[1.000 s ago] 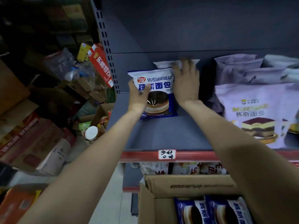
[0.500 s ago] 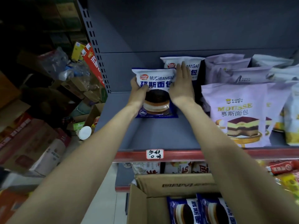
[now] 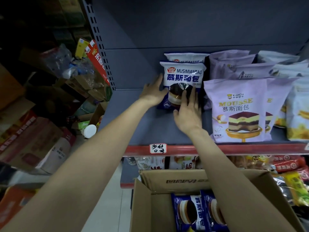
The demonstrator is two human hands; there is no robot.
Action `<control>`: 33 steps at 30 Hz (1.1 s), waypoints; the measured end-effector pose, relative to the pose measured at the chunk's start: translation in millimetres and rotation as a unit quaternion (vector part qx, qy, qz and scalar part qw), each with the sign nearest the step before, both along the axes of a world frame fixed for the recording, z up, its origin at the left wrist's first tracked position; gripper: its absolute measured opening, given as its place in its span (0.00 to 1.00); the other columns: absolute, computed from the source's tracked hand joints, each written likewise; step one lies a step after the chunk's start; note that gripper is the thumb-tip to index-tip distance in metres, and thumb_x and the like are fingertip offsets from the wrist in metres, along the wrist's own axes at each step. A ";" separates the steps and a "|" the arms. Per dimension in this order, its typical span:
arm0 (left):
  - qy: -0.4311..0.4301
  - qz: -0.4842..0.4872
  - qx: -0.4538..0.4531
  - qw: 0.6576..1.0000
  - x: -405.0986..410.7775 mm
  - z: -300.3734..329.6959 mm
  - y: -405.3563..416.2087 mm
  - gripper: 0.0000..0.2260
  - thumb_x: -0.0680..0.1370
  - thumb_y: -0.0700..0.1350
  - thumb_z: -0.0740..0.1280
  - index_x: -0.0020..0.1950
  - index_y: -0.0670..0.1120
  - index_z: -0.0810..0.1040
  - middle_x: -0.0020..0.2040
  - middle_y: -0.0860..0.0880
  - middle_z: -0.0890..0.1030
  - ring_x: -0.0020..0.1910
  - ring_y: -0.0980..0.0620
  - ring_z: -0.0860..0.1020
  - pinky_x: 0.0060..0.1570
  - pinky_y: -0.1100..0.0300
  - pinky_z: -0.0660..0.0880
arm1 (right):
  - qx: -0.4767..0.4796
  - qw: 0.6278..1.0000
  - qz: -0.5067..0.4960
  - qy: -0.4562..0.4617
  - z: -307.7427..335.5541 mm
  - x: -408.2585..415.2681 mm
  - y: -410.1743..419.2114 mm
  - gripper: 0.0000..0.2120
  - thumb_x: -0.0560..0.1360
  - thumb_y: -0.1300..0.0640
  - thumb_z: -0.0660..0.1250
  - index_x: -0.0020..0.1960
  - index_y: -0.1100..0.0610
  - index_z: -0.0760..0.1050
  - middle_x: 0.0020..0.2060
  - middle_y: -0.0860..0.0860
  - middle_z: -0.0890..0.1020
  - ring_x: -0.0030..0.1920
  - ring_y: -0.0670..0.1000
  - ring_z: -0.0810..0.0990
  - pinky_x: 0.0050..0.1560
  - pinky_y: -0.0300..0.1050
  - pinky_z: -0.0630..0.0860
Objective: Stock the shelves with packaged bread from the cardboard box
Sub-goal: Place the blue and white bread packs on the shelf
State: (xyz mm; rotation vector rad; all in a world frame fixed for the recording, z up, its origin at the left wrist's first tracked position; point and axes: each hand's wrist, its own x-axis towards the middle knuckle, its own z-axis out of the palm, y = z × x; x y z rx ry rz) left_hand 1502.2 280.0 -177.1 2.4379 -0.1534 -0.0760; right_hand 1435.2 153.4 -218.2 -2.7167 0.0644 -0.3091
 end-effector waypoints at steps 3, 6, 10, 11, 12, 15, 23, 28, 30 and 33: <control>-0.026 0.050 -0.009 0.998 -34.8 -5.7 9.9 0.26 0.81 0.52 0.58 0.78 0.52 0.53 0.77 0.48 0.59 0.75 0.44 0.58 0.70 0.53 0.60 | 0.044 0.997 0.050 -0.049 1.7 -28.4 3.3 0.30 0.77 0.63 0.59 0.76 0.61 0.53 0.76 0.60 0.48 0.76 0.60 0.49 0.75 0.54 0.54; -0.129 0.074 -0.068 0.987 -86.6 -1.2 14.9 0.18 0.80 0.49 0.60 0.71 0.50 0.69 0.67 0.50 0.74 0.67 0.49 0.71 0.62 0.56 0.69 | 0.111 0.985 0.087 -0.096 7.3 -75.1 0.4 0.25 0.77 0.64 0.59 0.73 0.59 0.61 0.74 0.58 0.60 0.74 0.57 0.60 0.72 0.51 0.62; -0.238 0.062 -0.143 0.959 -175.8 -0.6 12.6 0.10 0.79 0.46 0.62 0.59 0.51 0.76 0.41 0.59 0.82 0.40 0.56 0.80 0.38 0.59 0.74 | 0.166 0.970 0.122 -0.126 8.4 -149.2 -30.7 0.17 0.77 0.61 0.60 0.65 0.55 0.72 0.57 0.52 0.80 0.56 0.52 0.77 0.55 0.47 0.74; -0.252 0.061 -0.147 0.955 -197.1 -6.7 10.7 0.09 0.78 0.46 0.61 0.57 0.50 0.77 0.37 0.58 0.82 0.33 0.55 0.79 0.32 0.58 0.73 | 0.170 0.971 0.129 -0.110 4.9 -167.4 -42.6 0.15 0.77 0.60 0.61 0.63 0.55 0.74 0.50 0.51 0.82 0.49 0.52 0.80 0.49 0.48 0.76; -0.254 0.061 -0.147 0.954 -216.0 -15.4 8.2 0.10 0.78 0.47 0.61 0.56 0.48 0.78 0.35 0.56 0.82 0.30 0.54 0.78 0.29 0.56 0.71 | 0.164 0.973 0.133 -0.088 -0.6 -183.8 -56.1 0.12 0.78 0.60 0.62 0.60 0.55 0.76 0.44 0.51 0.83 0.42 0.53 0.81 0.42 0.49 0.77; -0.227 0.057 -0.098 0.967 -266.4 -51.3 -4.6 0.10 0.77 0.47 0.61 0.54 0.47 0.79 0.36 0.54 0.82 0.32 0.54 0.79 0.30 0.57 0.74 | 0.122 0.984 0.131 0.011 -32.8 -224.7 -104.3 0.08 0.77 0.60 0.64 0.55 0.56 0.79 0.35 0.55 0.83 0.32 0.55 0.80 0.31 0.50 0.77; 0.133 -0.018 0.090 0.987 -338.1 -164.6 -65.8 0.13 0.77 0.48 0.65 0.62 0.52 0.75 0.61 0.52 0.77 0.61 0.50 0.74 0.56 0.52 0.74 | 0.064 0.965 0.083 0.240 -146.8 -270.0 -199.2 0.14 0.78 0.59 0.63 0.64 0.56 0.73 0.57 0.57 0.78 0.45 0.58 0.78 0.39 0.49 0.75; 0.209 0.069 0.064 0.973 -338.4 -226.8 -100.6 0.20 0.77 0.47 0.66 0.69 0.50 0.69 0.65 0.46 0.74 0.63 0.45 0.73 0.56 0.54 0.73 | 0.017 0.943 0.019 0.330 -215.4 -267.4 -200.7 0.23 0.78 0.53 0.62 0.71 0.56 0.64 0.70 0.58 0.64 0.69 0.62 0.64 0.63 0.60 0.70; 0.242 0.082 0.079 0.964 -331.9 -253.6 -103.7 0.24 0.77 0.50 0.67 0.72 0.52 0.65 0.67 0.44 0.71 0.64 0.43 0.72 0.56 0.51 0.73 | 0.009 0.940 -0.003 0.342 -239.0 -262.2 -200.9 0.26 0.78 0.51 0.62 0.74 0.56 0.60 0.73 0.58 0.60 0.71 0.62 0.60 0.66 0.58 0.68; 0.285 0.070 0.107 0.950 -316.2 -287.2 -100.1 0.28 0.76 0.54 0.67 0.74 0.59 0.59 0.69 0.42 0.67 0.64 0.40 0.71 0.57 0.49 0.73 | 0.025 0.943 -0.061 0.328 -268.0 -246.8 -204.1 0.32 0.78 0.47 0.62 0.76 0.55 0.52 0.75 0.57 0.55 0.72 0.61 0.57 0.67 0.56 0.64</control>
